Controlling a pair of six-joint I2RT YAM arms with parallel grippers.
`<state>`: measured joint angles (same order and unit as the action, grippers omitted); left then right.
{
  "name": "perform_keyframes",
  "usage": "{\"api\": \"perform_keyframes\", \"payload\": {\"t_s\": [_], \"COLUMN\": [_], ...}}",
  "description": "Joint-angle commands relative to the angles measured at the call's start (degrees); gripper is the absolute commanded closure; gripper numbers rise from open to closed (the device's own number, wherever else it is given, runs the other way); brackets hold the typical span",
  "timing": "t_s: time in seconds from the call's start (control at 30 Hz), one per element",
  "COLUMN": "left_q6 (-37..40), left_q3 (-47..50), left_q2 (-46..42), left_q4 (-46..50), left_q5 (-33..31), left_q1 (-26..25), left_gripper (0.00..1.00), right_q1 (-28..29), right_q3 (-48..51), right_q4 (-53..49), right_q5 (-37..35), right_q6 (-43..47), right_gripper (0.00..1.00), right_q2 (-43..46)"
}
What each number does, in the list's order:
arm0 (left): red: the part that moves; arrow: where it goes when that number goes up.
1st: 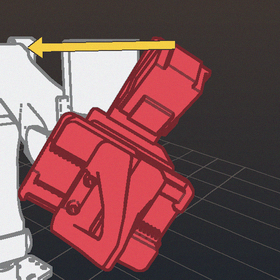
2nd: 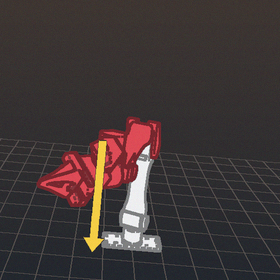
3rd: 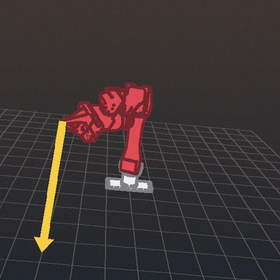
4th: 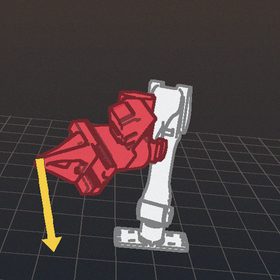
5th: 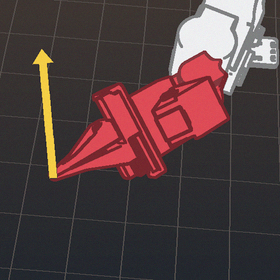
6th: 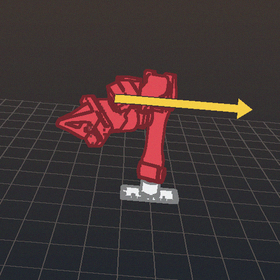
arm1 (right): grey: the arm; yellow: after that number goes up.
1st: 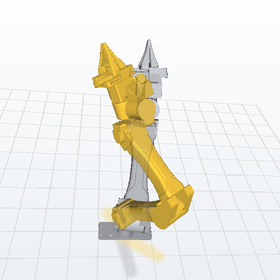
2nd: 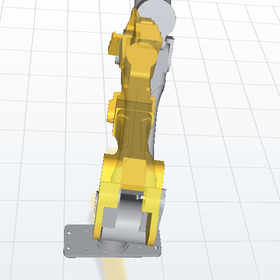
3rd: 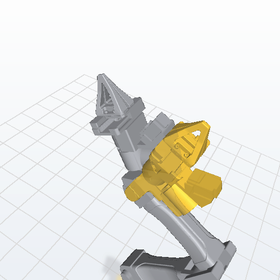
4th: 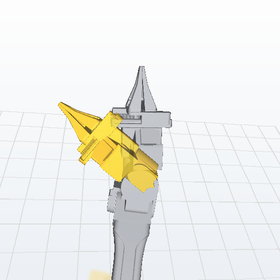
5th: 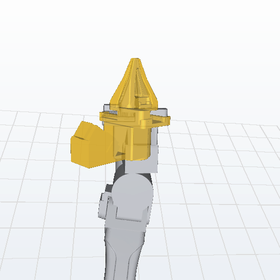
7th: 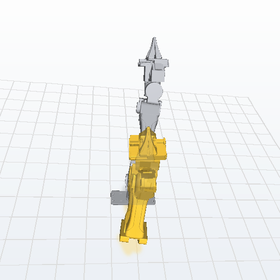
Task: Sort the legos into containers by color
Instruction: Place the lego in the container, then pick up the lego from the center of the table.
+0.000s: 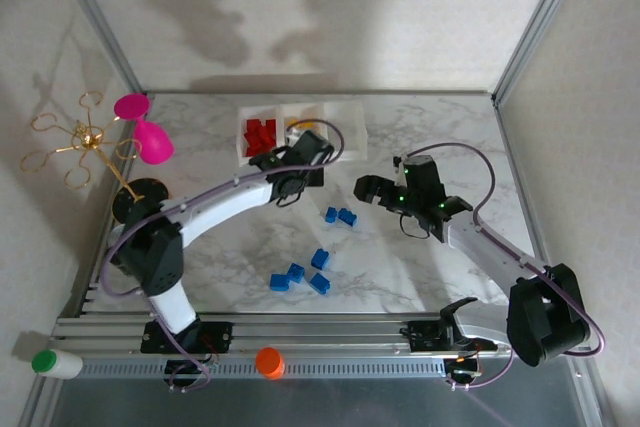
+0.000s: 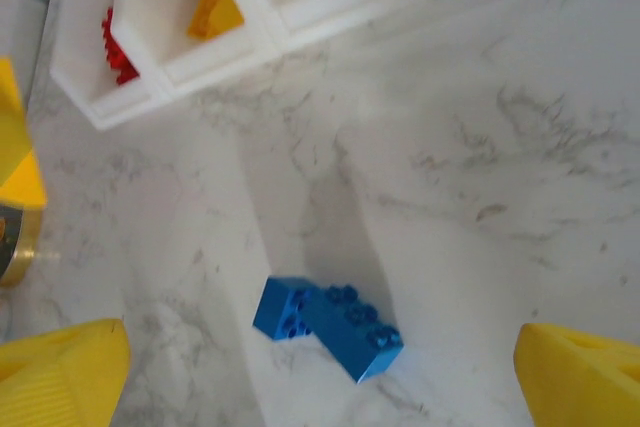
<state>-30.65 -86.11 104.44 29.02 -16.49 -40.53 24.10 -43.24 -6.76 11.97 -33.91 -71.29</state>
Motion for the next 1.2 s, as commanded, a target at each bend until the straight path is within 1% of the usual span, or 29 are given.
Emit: {"api": "perform_keyframes", "payload": {"t_s": [0.0, 0.07, 0.2, 0.27, 0.3, 0.33, 0.37, 0.4, 0.43, 0.53, 0.63, 0.7, 0.8, 0.9, 1.0, 1.17], "left_q6": [2.4, 2.33, 3.33, 2.88, 2.56, 2.4, 2.19, 2.38, 2.62, 2.54, 0.53, -0.77, -2.37, -4.35, -6.18, -10.19], "left_q3": [-7.53, -12.31, -18.02, -22.06, -24.33, -26.81, -29.07, -31.55, -33.14, -32.65, -26.36, -16.74, -0.92, 10.52, 20.33, 32.44], "left_q2": [8.17, 12.68, 19.14, 22.47, 24.27, 25.85, 27.25, 28.4, 28.92, 26.8, 20.9, 13.7, 1.67, -8.51, -16.96, -28.19], "left_q4": [-0.35, -1.1, -6.58, -6.73, -6.18, -5.24, -3.9, -2.43, -1.46, -0.55, -0.62, -3.66, -10.75, -14.44, -16.65, -18.51], "left_q5": [-4.05, -4.46, -3.21, -3.15, -2.16, -0.28, 0.78, 1.58, 2.05, 3.21, 4.25, 6.87, 7.47, 8.91, 9.43, 9.01], "left_q1": [3.29, 4.96, 8.18, 9.57, 10.36, 10.87, 11.07, 11.01, 10.93, 10.86, 10.65, 9.86, 7.78, 6.04, 3.66, -0.49], "left_gripper": [0.74, 0.75, 0.74, 0.72, 0.7, 0.66, 0.6, 0.5, 0.44, 0.36, 0.34, 0.33, 0.3, 0.28, 0.23, 0.16], "right_q1": [-0.19, -0.32, -0.25, -0.26, -0.24, -0.23, -0.27, -0.26, -0.13, 0.7, 2.44, 4.08, 6.0, 8.04, 10.34, 14.27], "right_q3": [-2.77, -3.28, -4.07, -4.3, -4.3, -4.1, -3.96, -3.95, -4.04, -4.67, -5.76, -6.4, -6.29, -5.3, -4.16, -4.2], "right_q4": [2.5, 3.17, 3.25, 2.9, 2.81, 2.88, 2.83, 2.6, 2.25, 0.54, -2.27, -4.58, -7.11, -8.79, -10.18, -12.45], "right_q5": [-1.94, -1.86, -2.26, -2.18, -2.21, -2.24, -2.14, -2.21, -2.63, -4.23, -7.0, -9.22, -10.92, -11.67, -13.32, -15.89], "right_q6": [1.27, 1.59, 3.15, 4.05, 4.53, 5.19, 5.64, 6.05, 6.41, 7.59, 9.3, 10.84, 11.02, 10.55, 10.49, 12.37], "right_gripper": [0.01, 0.02, 0.01, 0.01, 0.01, 0.01, 0.01, 0.01, 0.02, 0.01, 0.01, 0.02, 0.04, 0.07, 0.11, 0.15], "right_q2": [-2.02, -2.74, -3.89, -4.54, -4.94, -5.24, -5.49, -5.79, -6.15, -7.39, -8.95, -9.96, -11.11, -11.42, -11.93, -14.5]}}
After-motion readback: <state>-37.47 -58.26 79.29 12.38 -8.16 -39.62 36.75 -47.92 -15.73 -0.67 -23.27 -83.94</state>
